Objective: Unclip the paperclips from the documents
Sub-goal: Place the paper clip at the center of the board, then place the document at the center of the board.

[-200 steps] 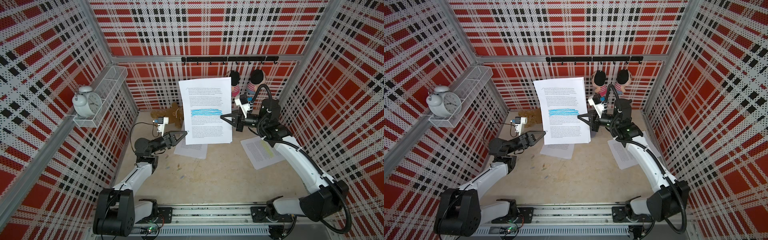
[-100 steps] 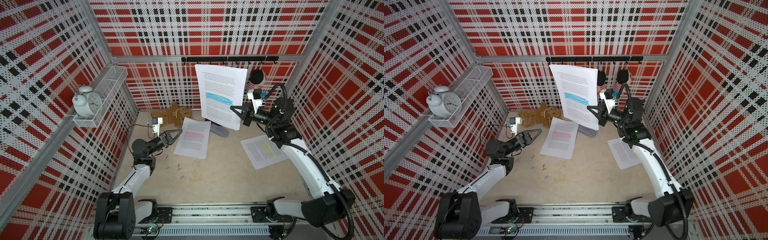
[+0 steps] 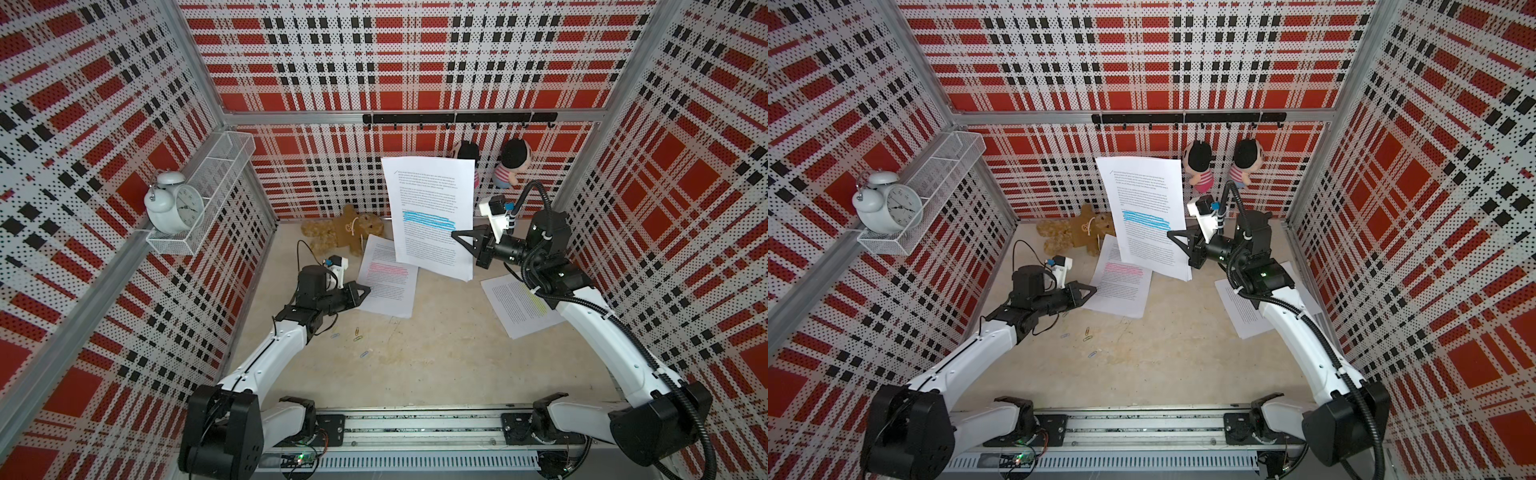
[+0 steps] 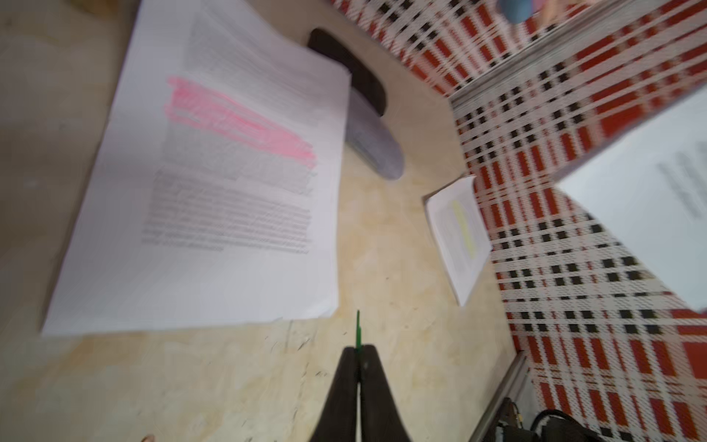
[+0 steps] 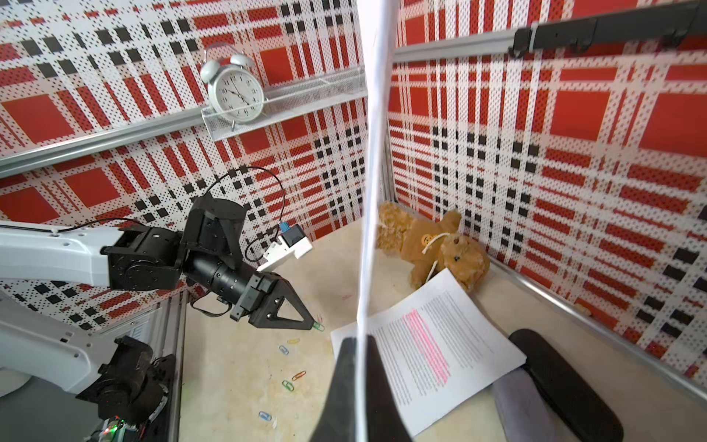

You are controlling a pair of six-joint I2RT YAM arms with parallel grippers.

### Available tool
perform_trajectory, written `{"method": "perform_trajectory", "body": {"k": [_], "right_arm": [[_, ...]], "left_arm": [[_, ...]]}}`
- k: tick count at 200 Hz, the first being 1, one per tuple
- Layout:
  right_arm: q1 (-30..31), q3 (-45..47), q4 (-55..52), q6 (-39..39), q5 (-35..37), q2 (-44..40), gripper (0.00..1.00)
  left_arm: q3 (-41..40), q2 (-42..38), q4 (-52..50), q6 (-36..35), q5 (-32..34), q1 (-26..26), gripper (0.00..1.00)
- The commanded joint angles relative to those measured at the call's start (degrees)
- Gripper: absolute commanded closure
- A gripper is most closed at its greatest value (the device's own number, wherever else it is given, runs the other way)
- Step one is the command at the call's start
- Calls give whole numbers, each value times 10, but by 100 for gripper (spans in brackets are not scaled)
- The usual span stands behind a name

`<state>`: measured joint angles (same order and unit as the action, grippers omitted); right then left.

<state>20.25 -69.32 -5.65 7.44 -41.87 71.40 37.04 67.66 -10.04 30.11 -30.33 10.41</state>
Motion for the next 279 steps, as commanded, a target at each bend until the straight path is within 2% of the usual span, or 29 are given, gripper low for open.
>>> {"method": "perform_trajectory", "body": {"k": [1,22,67,84,103,119,136,161,185,191,205,218,222,273,279], "right_arm": [[26,19,-41,15,68,-30,100],[47,53,-37,51,101,-54,100],[126,85,-76,99,187,-76,100],[156,76,-106,112,209,-66,100],[189,71,-106,133,226,-55,100],[216,69,-79,151,225,-43,100],[234,61,-59,164,213,-22,100],[234,79,-18,197,208,-1,100],[206,153,50,238,205,6,100],[194,173,69,269,203,8,100],[175,209,84,286,231,9,100],[164,231,74,291,256,16,100],[160,237,71,293,258,20,100],[119,265,-22,309,293,79,100],[111,265,-38,311,302,81,87]], "left_arm": [[-35,-14,-119,-9,99,14,92],[-55,-20,-148,8,140,14,92],[-60,30,-180,29,171,25,86],[-59,33,-192,37,182,29,67],[-52,19,-213,46,199,31,51],[-45,-2,-224,50,209,30,43],[-35,-27,-236,53,219,23,41],[-18,-69,-236,67,227,3,40],[0,-93,-228,60,226,-15,30],[5,-96,-228,54,226,-17,29],[16,-100,-227,43,231,-24,25],[24,-107,-225,34,236,-31,13],[26,-109,-222,32,237,-32,0],[41,-120,-201,3,257,-44,2],[42,-121,-196,-1,261,-45,2]]}}
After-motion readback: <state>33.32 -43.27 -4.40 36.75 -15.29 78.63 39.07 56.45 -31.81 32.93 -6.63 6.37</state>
